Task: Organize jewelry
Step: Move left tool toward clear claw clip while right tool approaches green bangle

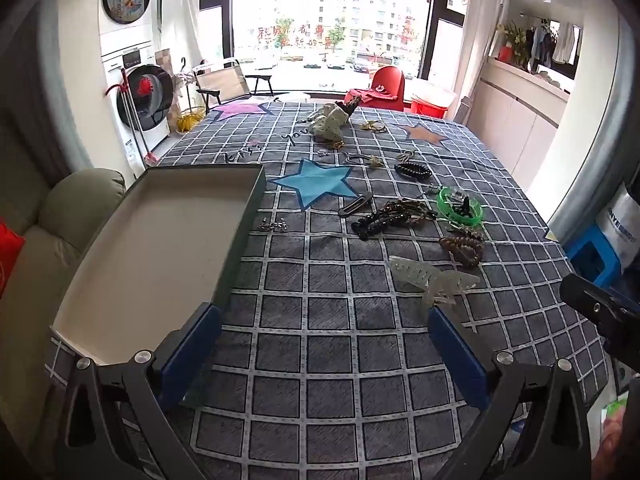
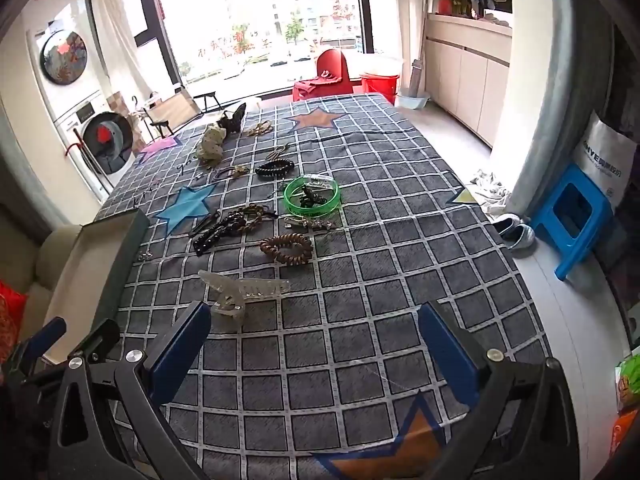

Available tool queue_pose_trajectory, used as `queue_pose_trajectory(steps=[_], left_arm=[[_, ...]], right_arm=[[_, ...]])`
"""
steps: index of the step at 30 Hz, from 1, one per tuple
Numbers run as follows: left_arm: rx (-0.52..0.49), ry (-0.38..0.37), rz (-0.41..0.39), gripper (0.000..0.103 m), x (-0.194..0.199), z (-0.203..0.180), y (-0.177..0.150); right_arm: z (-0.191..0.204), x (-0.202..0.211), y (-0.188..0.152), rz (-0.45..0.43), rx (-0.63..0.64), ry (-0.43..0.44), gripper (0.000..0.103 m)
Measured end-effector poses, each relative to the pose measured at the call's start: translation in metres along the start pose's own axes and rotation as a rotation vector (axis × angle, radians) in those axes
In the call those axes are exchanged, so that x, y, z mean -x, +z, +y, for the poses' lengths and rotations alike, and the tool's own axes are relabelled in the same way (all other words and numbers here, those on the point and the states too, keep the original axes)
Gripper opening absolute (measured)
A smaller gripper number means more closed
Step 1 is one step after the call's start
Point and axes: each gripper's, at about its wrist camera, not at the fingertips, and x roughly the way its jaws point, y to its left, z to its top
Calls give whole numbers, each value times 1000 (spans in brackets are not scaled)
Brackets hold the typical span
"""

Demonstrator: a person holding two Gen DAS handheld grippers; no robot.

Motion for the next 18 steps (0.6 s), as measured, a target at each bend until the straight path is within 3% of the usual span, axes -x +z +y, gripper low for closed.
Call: queue_pose_trajectory(steps=[7, 18], left_arm=[[-26, 21, -4, 103, 8, -1, -4], [-35, 45, 14, 103, -7, -4, -7]], right_arm=[[-1, 4, -5, -37, -1, 21, 103], [3, -25, -5, -28, 28, 29, 103]])
